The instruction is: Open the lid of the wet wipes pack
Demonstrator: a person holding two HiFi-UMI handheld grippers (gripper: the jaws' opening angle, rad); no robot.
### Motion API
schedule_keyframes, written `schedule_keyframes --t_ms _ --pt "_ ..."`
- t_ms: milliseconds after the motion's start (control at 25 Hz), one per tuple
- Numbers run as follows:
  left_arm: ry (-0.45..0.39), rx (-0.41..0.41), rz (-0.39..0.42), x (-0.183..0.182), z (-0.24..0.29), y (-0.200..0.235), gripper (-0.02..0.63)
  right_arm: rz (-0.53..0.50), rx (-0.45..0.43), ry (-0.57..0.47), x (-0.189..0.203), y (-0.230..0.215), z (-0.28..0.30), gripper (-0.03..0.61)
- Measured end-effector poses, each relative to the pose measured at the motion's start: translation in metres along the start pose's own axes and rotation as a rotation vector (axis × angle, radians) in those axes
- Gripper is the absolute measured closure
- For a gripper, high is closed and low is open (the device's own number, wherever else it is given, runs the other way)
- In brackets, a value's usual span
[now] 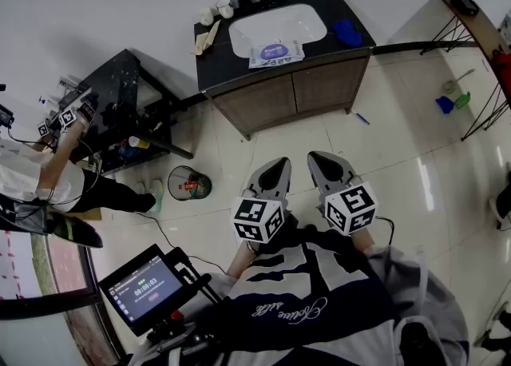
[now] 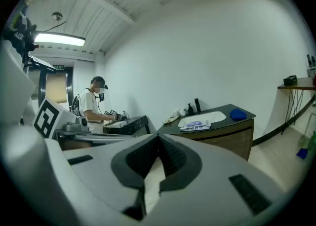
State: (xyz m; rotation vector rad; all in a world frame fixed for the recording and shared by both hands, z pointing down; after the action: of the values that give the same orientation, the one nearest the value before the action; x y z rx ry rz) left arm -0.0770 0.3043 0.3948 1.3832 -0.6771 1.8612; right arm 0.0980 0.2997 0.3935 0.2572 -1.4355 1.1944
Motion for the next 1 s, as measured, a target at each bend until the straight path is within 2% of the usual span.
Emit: schedule_keyframes --t_ms 200,440,520,680,880,1000 --pt "-0.003 -0.017 -0.025 0.0 0.012 0.016 0.615 0.011 -0.016 0.004 -0.003 -0.008 0.016 0.581" --pt "0.014 -0.023 0.042 -0.011 0.066 0.068 0.615 0.028 0.018 0.004 -0.026 -0.044 0.07 0.581" --pt "0.009 -0.012 0.034 -0.015 0.089 0.092 0.615 0.04 0.032 0.002 -0.037 -0.059 0.093 0.581" --pt "0.023 0.027 -0.038 -0.025 0.135 0.15 0.615 0.058 0.061 -0.01 -0.059 -0.078 0.149 0.581" --pt "0.053 0.049 0.032 -0.037 0.2 0.223 0.615 0.014 0.091 -0.011 -0.09 -0.103 0.23 0.581" --pt "0.07 0.065 0.006 -0.033 0.228 0.256 0.615 0.011 0.106 -0.001 -0.103 -0.115 0.265 0.581"
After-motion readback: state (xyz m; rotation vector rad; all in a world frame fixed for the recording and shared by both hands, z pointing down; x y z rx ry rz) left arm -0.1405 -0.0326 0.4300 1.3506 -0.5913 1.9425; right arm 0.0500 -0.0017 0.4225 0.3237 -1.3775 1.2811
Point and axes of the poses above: the fingertips, and each gripper's own axes: z forward along the fingers, y to its left, x out of its underside, the point moved 10 cm from there along -z, backward along the fingers, and after that the axes turned 15 degrees about z, right-handed, at the moved point
